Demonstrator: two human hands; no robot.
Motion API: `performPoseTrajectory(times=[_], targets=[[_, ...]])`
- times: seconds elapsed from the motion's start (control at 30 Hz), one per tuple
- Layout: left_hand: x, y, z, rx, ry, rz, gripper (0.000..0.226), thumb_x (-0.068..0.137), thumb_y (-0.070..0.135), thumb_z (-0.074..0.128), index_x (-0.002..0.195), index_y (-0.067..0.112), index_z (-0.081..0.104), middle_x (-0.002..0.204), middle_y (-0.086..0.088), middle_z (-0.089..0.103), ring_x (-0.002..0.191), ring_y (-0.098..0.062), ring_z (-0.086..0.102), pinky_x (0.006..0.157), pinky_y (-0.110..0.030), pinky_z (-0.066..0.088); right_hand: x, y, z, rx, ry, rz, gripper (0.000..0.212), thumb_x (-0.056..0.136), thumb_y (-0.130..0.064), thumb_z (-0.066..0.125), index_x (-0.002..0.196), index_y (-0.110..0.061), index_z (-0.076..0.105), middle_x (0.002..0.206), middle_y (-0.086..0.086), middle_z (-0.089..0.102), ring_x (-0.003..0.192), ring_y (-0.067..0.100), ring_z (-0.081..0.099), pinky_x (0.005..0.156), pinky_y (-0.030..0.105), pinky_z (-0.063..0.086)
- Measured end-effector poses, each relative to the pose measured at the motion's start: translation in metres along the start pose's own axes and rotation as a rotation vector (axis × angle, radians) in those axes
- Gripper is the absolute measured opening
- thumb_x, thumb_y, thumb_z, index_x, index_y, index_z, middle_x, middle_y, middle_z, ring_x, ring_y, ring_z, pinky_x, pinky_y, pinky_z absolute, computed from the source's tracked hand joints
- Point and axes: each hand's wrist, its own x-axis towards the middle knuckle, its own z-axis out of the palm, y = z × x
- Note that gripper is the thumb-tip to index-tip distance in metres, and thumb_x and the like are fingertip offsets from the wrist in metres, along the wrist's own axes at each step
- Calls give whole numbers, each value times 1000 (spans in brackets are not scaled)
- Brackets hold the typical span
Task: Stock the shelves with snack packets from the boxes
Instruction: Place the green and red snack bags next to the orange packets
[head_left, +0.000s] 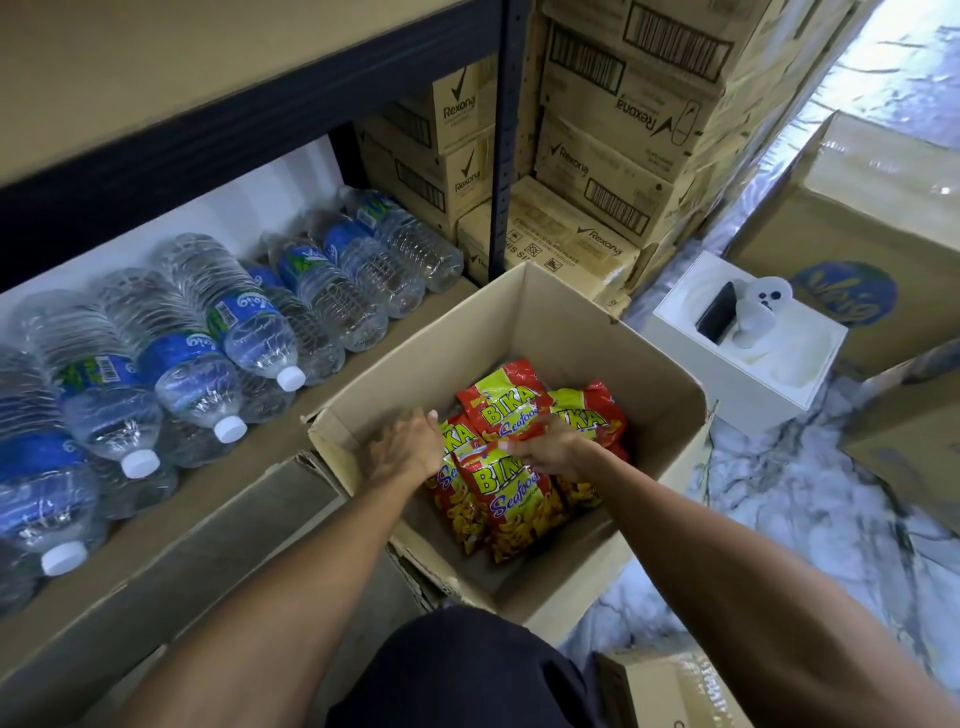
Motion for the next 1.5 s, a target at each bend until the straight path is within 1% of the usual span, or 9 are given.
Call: performPoseTrajectory(times=[0.23, 0.5, 0.63, 0.87, 1.0, 1.23, 1.3, 1.4, 1.5], targets=[[0, -6, -1, -4, 9, -38, 50, 106, 44, 20, 134, 15, 49, 138, -15, 54, 128, -35, 50, 99, -45, 39, -6, 1, 14, -347, 129, -92, 115, 66, -34, 92, 151, -7, 18, 147, 17, 46, 136, 34, 45, 109, 39, 44], [44, 4, 21, -121, -220, -226, 67, 104, 50, 21, 146, 3, 43, 152, -20, 42, 139, -36, 42, 114, -45, 36, -6, -4, -4, 4, 438, -32, 100, 75, -36, 86, 148, -6, 25, 142, 19, 52, 131, 36, 51, 107, 44, 44], [58, 12, 42, -192, -296, -255, 65, 104, 51, 32, 145, 2, 45, 152, -18, 43, 138, -33, 44, 113, -40, 38, -2, 2, -8, -6, 602, 6, 72, 77, -49, 82, 125, -16, 39, 124, 12, 62, 126, 38, 51, 113, 52, 32], [48, 22, 75, -394, -569, -371, 69, 107, 47, 30, 155, 0, 15, 162, -20, 20, 147, -35, 27, 115, -41, 31, 1, 0, -13, 178, 629, -85, 67, 86, -40, 76, 134, -17, 36, 131, 16, 55, 119, 37, 55, 100, 47, 45], [48, 16, 87, -534, -442, -454, 62, 99, 33, 60, 145, -2, 39, 147, -16, 47, 129, -32, 50, 98, -39, 46, -2, 1, -10, 237, 599, -107, 65, 89, -32, 75, 137, -15, 34, 135, 17, 52, 122, 36, 53, 103, 49, 44], [39, 13, 68, -722, -402, -518, 62, 94, 25, 68, 145, 6, 40, 147, -12, 45, 130, -28, 47, 90, -36, 48, -4, 1, -13, 346, 612, -55, 87, 81, -35, 82, 146, -9, 32, 141, 19, 50, 132, 37, 48, 108, 42, 40], [38, 12, 61, -719, -348, -481, 71, 90, 22, 74, 148, 3, 37, 149, -14, 45, 132, -30, 47, 101, -40, 46, -6, 3, -14, 377, 605, 4, 83, 74, -42, 86, 134, -3, 46, 130, 19, 59, 120, 37, 56, 102, 41, 46], [35, 14, 48, -719, -205, -352, 61, 73, 13, 88, 126, 0, 62, 127, -16, 66, 110, -27, 66, 96, -41, 54, -19, 4, -14, 375, 581, 19, 60, 76, -50, 82, 90, 2, 57, 91, 11, 61, 88, 27, 58, 79, 35, 48], [15, 23, 20, -703, -173, -203, 48, 74, 16, 87, 117, 8, 68, 117, -9, 71, 103, -24, 68, 90, -34, 55, -34, -4, -14, 365, 571, -30, 57, 82, -52, 76, 93, 0, 58, 93, 11, 60, 88, 26, 54, 80, 33, 44]])
